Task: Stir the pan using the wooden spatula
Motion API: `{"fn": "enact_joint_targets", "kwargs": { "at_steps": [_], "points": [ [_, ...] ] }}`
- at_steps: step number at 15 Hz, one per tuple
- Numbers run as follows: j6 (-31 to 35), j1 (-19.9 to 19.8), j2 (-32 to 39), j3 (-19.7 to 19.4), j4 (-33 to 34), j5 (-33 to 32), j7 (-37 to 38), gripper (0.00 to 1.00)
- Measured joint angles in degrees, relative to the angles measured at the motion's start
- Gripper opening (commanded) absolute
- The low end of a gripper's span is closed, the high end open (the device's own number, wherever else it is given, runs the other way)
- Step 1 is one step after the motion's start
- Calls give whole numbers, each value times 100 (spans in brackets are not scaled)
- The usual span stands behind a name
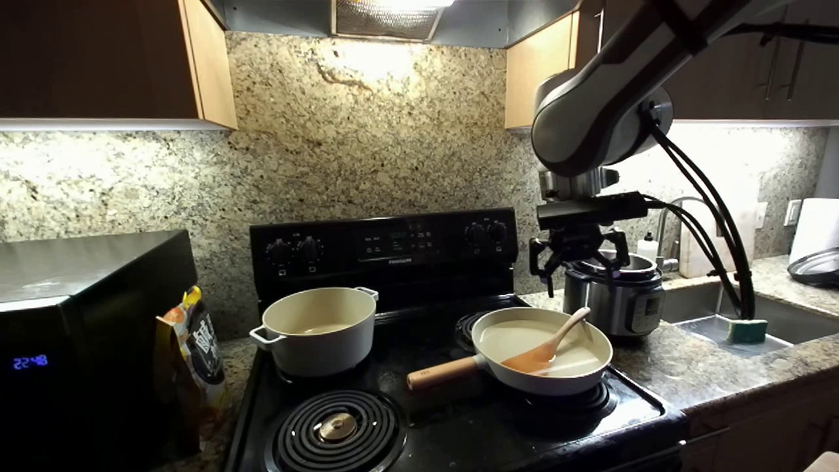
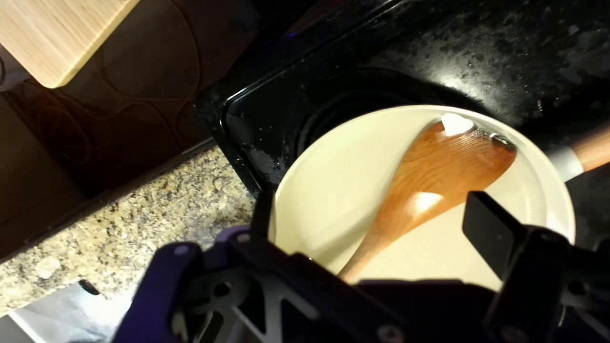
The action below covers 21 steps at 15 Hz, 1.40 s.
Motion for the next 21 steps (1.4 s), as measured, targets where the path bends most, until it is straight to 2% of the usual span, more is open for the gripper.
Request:
{"fn": "enact_joint_targets", "kwargs": {
  "at_steps": [7, 13, 21],
  "points": [
    [176, -202, 605, -356, 249, -609, 462, 100],
    [197, -228, 1096, -815, 756, -694, 463, 100],
    [200, -198, 1201, -887, 921, -694, 463, 100]
  ]
}}
